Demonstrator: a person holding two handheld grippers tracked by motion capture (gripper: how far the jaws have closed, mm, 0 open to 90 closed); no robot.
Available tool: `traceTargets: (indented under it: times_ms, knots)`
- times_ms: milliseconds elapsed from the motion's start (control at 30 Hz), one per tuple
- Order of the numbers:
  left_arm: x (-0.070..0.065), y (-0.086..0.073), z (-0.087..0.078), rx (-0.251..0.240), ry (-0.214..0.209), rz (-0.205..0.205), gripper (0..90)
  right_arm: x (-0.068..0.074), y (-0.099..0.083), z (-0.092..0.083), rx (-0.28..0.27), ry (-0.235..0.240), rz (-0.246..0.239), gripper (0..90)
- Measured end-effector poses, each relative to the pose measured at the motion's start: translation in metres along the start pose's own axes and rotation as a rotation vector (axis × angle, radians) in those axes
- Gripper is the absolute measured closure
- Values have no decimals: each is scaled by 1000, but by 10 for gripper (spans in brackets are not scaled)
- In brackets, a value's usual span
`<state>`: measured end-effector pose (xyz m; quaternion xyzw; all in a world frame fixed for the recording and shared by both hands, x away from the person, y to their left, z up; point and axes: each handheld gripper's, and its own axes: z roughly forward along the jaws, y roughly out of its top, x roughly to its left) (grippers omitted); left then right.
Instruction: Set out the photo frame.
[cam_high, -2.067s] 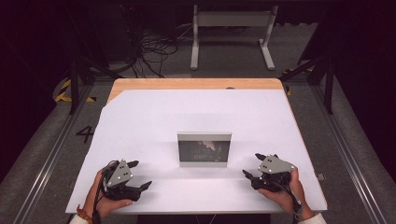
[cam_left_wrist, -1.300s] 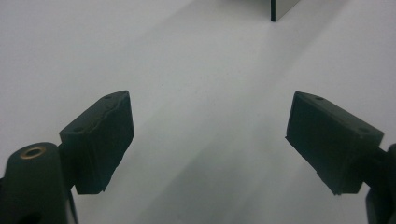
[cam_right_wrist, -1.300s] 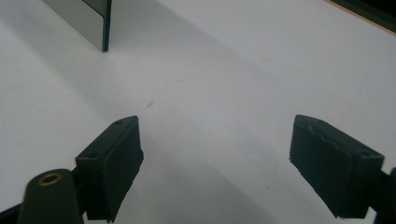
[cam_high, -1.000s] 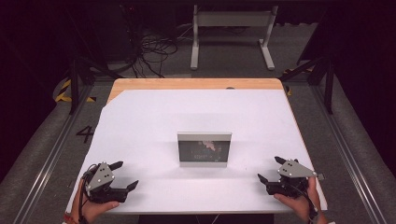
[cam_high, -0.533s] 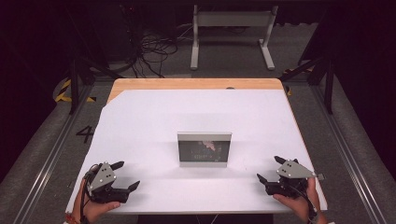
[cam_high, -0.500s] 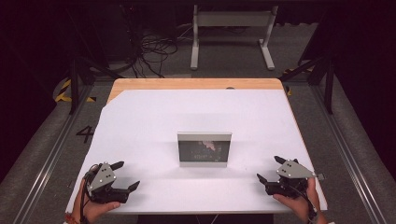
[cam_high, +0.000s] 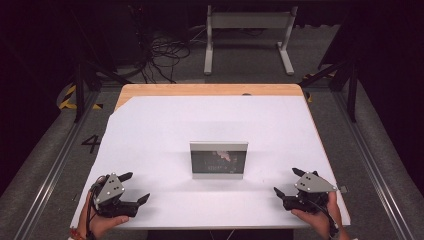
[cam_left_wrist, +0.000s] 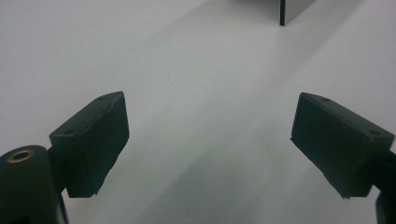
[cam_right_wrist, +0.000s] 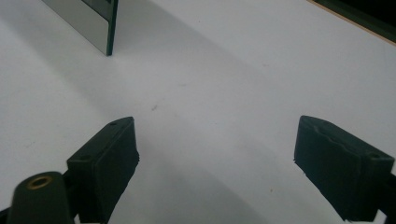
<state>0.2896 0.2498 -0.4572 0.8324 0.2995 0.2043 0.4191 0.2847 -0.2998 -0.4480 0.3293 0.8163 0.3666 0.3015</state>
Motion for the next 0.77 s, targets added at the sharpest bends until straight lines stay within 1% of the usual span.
traceTargets:
  times_ms: [100, 267, 500, 667, 767]
  knots:
    - [0, 0, 0, -1, -1, -3, 118, 1, 0, 0, 6, 2, -2, 141]
    - [1, 0, 1, 6, 0, 6, 118, 2, 1, 0, 5, 0, -9, 141]
    - [0, 1, 2, 8, 2, 7, 117, 2, 0, 1, 9, 1, -9, 141]
    - [0, 2, 4, 7, -3, 0, 117, 1, -1, 0, 8, -1, -4, 141]
    - [0, 2, 5, 11, -2, 4, 117, 1, -1, 0, 11, 0, -6, 141]
